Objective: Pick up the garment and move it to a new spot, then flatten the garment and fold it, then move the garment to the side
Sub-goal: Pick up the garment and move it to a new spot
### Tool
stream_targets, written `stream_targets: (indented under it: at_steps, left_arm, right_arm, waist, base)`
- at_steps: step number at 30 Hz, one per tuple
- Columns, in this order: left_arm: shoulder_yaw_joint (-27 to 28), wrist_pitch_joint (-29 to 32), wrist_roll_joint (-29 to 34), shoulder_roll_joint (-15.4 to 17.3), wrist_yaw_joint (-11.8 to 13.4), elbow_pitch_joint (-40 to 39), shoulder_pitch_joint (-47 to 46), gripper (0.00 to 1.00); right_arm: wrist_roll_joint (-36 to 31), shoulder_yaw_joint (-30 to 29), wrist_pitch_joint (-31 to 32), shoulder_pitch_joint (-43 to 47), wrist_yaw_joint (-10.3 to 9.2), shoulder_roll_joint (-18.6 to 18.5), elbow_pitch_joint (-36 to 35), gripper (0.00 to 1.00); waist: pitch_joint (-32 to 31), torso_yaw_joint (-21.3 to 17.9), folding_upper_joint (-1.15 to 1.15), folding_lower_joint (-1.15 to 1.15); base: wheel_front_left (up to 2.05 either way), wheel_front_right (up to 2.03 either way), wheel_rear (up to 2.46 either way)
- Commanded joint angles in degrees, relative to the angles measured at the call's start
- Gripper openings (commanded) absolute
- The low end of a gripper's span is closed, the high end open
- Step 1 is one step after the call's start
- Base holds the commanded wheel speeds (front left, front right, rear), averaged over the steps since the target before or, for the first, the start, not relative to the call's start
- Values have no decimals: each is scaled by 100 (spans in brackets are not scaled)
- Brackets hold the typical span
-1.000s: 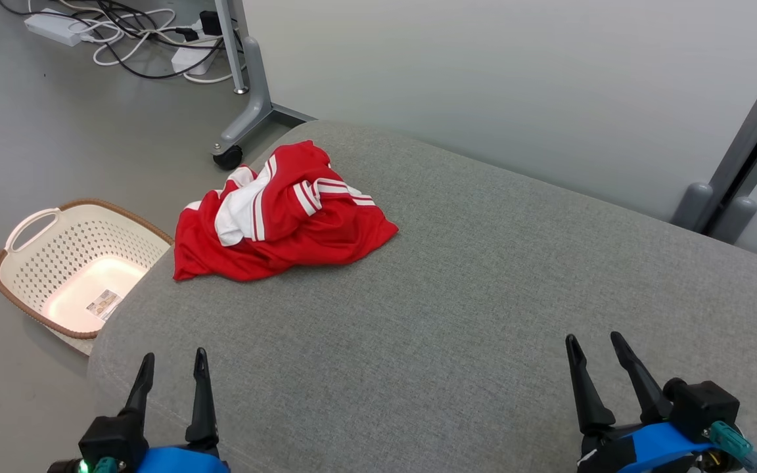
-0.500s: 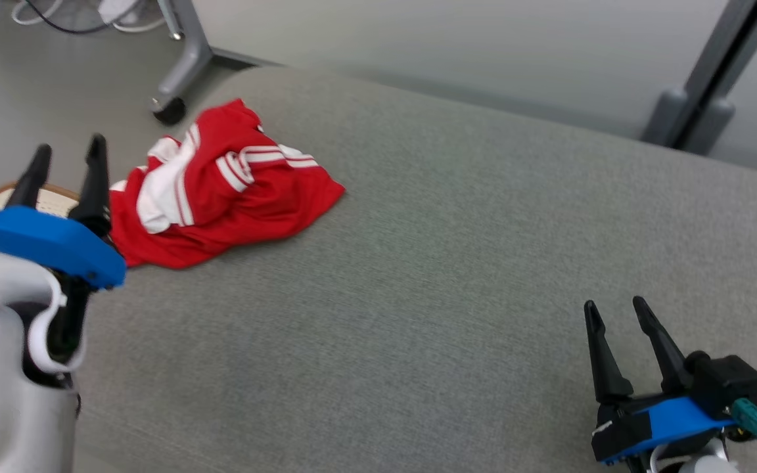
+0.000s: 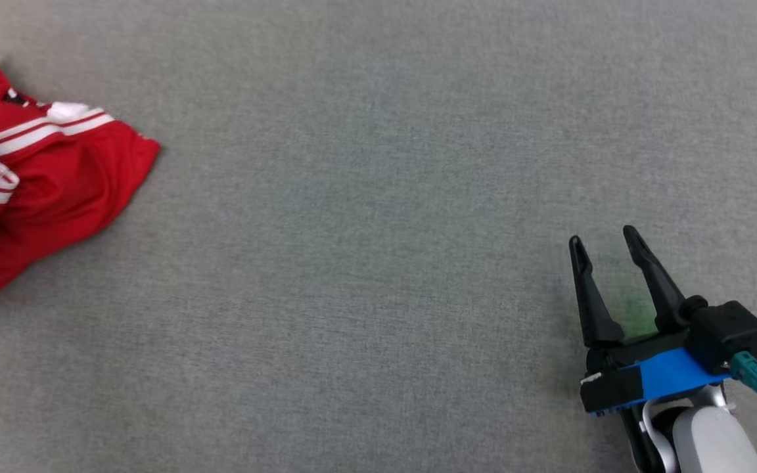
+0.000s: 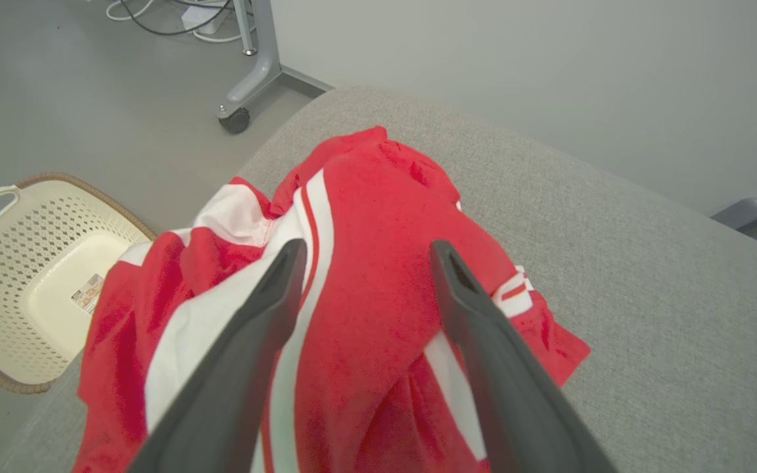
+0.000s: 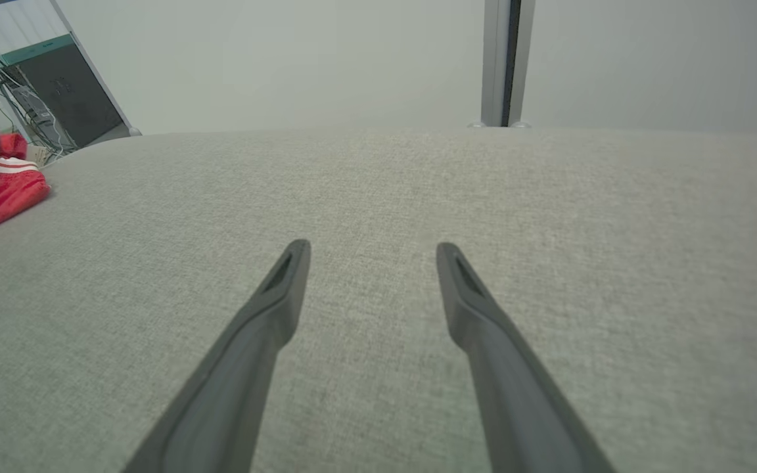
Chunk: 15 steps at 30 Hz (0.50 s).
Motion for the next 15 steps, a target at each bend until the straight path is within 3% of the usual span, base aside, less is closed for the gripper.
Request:
stream_targets:
  at_steps: [1, 6, 7, 8, 9, 15]
  left_arm:
    - [49, 72, -53, 40, 41, 36, 20, 100]
    - [13, 928, -112, 194, 342, 213, 350, 100]
    - [-24, 1139, -111, 204, 411, 224, 419, 76]
    - [-76, 1336, -73, 250, 450, 224, 495, 16]
    - [-105, 1519, -82, 283, 493, 189, 561, 0]
    - [-200, 1679, -13, 504, 422, -400, 582, 0]
  right_arm:
    - [-1, -9, -11, -65, 1, -27, -24, 100]
    - [28, -27, -58, -78, 1, -26, -39, 100]
    - [48, -28, -64, -74, 1, -26, -21, 100]
    - [73, -16, -85, -72, 1, -26, 12, 100]
    - [100, -12, -94, -62, 1, -26, 37, 100]
    - [301, 20, -242, 29, 1, -26, 255, 100]
  waist:
    - [23, -43, 0, -1]
    - [111, -309, 0, -1]
    - [100, -339, 0, -1]
    - [64, -375, 0, -1]
    - [26, -396, 0, -1]
    - [-523, -430, 0, -1]
  base:
    - [0, 0, 0]
    - [0, 0, 0]
    - [0, 0, 0]
    - [0, 0, 0]
    - [0, 0, 0]
    - [0, 0, 0]
